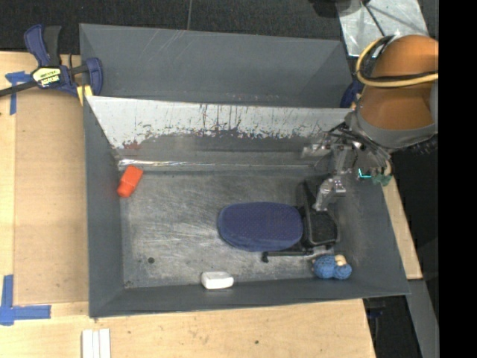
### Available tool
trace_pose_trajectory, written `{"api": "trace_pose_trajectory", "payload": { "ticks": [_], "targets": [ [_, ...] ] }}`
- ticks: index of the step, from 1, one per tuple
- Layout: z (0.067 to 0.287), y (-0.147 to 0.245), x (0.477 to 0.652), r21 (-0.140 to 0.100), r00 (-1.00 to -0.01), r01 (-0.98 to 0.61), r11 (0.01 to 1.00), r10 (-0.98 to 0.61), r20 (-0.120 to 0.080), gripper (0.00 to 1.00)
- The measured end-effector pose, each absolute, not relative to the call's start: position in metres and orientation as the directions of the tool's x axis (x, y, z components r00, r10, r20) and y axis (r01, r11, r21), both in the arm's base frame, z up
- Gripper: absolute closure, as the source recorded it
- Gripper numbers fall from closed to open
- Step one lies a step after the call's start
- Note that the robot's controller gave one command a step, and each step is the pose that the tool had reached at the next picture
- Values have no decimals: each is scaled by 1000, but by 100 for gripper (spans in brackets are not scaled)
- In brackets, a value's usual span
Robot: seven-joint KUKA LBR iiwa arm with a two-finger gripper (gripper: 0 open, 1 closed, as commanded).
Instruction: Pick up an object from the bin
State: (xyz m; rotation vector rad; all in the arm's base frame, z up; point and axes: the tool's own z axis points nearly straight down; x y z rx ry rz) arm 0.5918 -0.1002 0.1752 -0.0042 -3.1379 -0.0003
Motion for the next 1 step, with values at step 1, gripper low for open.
{"api": "trace_pose_trajectory", "payload": {
  "ticks": [1],
  "targets": [
    [86, -45, 579, -6, -997, -74, 997, -74, -12, 0]
  ]
}}
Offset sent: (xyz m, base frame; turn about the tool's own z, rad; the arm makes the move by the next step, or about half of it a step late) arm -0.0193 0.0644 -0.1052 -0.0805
